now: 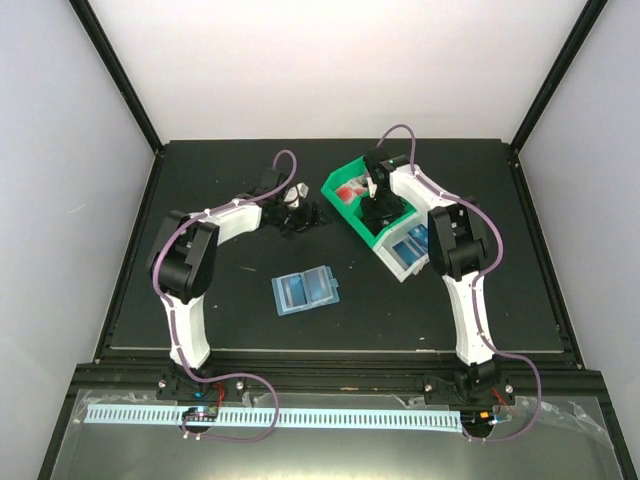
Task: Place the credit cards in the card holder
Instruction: Pick up the credit card from the storage box.
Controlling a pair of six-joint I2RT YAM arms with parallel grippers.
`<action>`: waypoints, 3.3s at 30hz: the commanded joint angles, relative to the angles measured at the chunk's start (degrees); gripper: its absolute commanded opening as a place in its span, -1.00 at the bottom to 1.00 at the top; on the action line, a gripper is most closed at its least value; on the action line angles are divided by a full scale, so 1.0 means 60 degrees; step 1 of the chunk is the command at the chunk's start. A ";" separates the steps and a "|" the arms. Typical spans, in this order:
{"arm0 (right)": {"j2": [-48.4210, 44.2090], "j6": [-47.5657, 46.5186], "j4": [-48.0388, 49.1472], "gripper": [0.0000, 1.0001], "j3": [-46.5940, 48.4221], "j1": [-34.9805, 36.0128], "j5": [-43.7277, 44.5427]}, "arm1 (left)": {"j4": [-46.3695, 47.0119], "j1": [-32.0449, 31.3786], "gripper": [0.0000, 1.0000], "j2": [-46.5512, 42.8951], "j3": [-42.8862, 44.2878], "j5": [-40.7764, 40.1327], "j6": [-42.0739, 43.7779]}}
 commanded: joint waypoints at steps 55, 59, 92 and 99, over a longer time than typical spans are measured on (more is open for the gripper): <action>-0.0367 0.0742 0.0101 -0.36 -0.0670 -0.0240 -0.6557 | 0.0801 -0.1254 -0.17 0.1170 0.0805 -0.0621 -0.1219; -0.0275 0.0564 0.0047 -0.37 -0.0572 -0.0123 -0.6043 | 0.0768 -0.1258 -0.22 0.1154 0.0828 -0.0599 -0.1150; -0.2431 0.1935 -0.1073 -0.98 0.1043 -0.0293 -0.4417 | 0.0836 -0.1034 0.43 -0.1326 0.0631 -0.0975 -0.0348; -0.3053 0.2295 0.0023 -0.98 0.0469 -0.0829 -0.6702 | 0.2181 -0.0706 0.61 -0.1477 0.0645 0.0927 -0.1938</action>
